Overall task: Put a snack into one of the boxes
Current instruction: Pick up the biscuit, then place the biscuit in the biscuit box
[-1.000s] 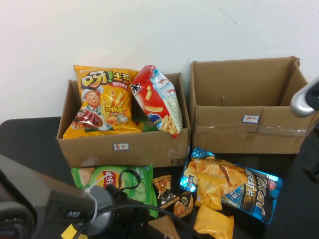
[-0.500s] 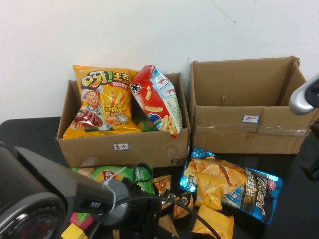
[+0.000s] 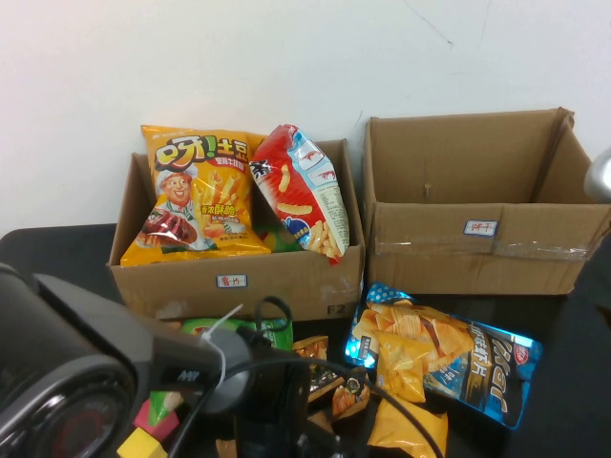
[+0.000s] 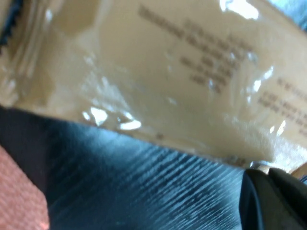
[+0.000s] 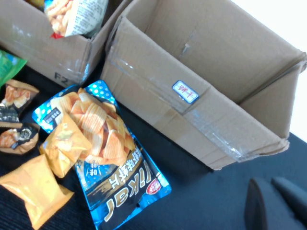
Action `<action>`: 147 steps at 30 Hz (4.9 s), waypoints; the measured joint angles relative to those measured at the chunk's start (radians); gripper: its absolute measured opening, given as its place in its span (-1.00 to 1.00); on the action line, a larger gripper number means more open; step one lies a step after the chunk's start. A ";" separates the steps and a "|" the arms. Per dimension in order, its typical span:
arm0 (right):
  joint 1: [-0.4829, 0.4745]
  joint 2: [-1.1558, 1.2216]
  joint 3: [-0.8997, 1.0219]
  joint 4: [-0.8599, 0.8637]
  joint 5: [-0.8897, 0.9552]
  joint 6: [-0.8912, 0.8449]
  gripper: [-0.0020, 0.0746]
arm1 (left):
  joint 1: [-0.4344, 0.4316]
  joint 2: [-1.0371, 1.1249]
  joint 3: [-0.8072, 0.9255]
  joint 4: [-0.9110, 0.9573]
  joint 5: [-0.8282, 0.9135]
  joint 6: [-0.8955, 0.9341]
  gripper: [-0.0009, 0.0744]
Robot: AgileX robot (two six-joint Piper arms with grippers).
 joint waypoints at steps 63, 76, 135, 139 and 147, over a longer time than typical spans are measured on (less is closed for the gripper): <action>0.000 -0.265 0.020 0.138 0.308 -0.092 -0.95 | 0.038 -0.332 0.019 0.020 -0.375 0.769 -0.95; 0.000 -0.284 0.051 0.307 0.325 -0.228 -0.95 | 0.038 -0.215 0.049 -0.158 -0.452 1.120 0.51; 0.000 -0.284 0.051 0.367 0.352 -0.309 -0.95 | 0.038 -0.134 -0.752 0.304 -0.147 0.529 0.18; 0.000 -0.284 0.051 0.367 0.336 -0.308 -0.95 | 0.038 -0.101 -0.783 0.311 -0.411 0.518 0.18; 0.000 -0.284 0.051 0.392 0.334 -0.288 -0.95 | 0.048 0.034 -0.783 0.276 -0.840 0.453 0.62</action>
